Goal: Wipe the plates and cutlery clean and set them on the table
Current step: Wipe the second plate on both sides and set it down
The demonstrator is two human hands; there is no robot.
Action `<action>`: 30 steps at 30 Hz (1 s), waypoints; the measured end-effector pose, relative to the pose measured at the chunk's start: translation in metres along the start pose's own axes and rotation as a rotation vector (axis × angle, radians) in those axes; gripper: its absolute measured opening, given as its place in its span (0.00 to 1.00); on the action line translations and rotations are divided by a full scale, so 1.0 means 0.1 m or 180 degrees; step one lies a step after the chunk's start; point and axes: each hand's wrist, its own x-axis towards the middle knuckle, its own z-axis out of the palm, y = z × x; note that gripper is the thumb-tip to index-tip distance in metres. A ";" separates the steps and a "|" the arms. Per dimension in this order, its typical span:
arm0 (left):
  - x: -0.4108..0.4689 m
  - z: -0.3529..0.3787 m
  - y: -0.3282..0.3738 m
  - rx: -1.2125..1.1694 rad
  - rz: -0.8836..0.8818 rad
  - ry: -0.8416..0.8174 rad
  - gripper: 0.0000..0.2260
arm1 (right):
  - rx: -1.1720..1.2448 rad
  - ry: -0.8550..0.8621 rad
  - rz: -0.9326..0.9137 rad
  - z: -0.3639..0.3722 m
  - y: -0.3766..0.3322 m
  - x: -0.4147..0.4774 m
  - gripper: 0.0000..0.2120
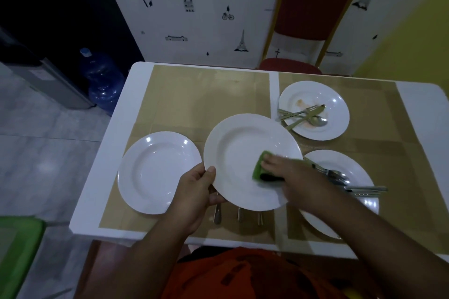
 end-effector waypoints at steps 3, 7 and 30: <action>-0.04 0.08 -0.01 0.0116 0.0022 -0.0163 0.11 | -0.0373 0.0187 0.0150 -0.11 0.07 0.20 0.34; -0.06 0.19 -0.03 0.0191 0.0070 -0.0302 0.11 | 0.0342 0.0861 0.0031 -0.02 -0.11 0.34 0.31; 0.14 0.17 0.30 -0.0577 -0.0077 -0.0090 0.11 | -0.0213 0.1130 -0.0846 0.23 -0.30 0.06 0.26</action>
